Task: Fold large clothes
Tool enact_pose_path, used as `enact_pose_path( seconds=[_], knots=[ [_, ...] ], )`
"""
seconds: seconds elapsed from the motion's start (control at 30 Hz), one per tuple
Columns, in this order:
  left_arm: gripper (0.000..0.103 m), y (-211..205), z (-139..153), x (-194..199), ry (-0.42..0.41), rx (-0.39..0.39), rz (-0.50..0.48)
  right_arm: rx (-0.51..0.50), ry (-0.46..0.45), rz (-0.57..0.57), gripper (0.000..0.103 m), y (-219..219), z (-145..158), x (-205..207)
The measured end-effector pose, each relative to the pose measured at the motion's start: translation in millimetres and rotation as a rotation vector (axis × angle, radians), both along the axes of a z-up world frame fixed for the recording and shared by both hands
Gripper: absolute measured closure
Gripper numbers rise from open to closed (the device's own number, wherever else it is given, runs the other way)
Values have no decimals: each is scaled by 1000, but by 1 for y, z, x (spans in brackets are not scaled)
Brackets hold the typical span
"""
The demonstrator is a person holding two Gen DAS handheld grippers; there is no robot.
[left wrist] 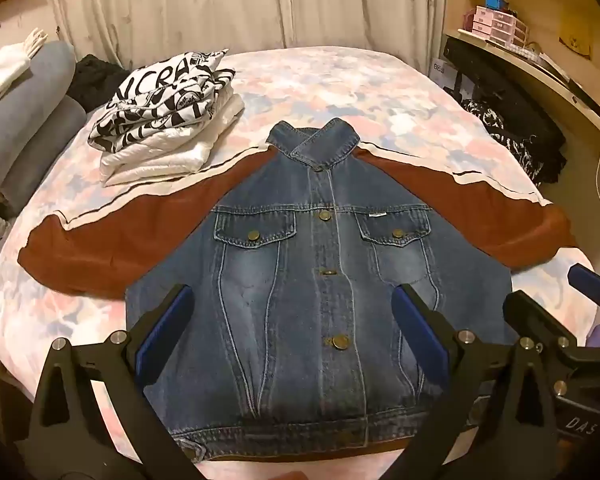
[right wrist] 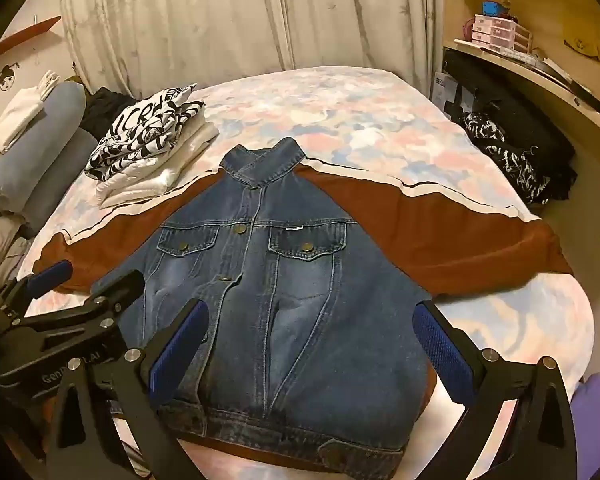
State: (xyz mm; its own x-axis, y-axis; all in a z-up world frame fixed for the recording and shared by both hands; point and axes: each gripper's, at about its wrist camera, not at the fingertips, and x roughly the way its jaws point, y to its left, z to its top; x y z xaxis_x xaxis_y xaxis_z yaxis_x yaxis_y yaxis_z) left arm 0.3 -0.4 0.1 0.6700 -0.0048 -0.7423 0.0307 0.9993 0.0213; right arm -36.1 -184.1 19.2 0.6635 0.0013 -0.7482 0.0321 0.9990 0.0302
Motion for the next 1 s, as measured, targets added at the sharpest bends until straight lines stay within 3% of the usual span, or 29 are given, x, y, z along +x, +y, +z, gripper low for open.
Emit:
enact_pose_path(
  seconds=[0.27,0.37,1.0],
  knots=[
    [14,-12,5,-7,1,4,-27,7,1,11,0,4,1,-2],
    [16,4,3,-8,21,-49,-24,4,1,4,0,4,0,-5],
    [17,4,4,-15,29,-57,-19,14,14,-1,0,3,0,-3]
  ],
)
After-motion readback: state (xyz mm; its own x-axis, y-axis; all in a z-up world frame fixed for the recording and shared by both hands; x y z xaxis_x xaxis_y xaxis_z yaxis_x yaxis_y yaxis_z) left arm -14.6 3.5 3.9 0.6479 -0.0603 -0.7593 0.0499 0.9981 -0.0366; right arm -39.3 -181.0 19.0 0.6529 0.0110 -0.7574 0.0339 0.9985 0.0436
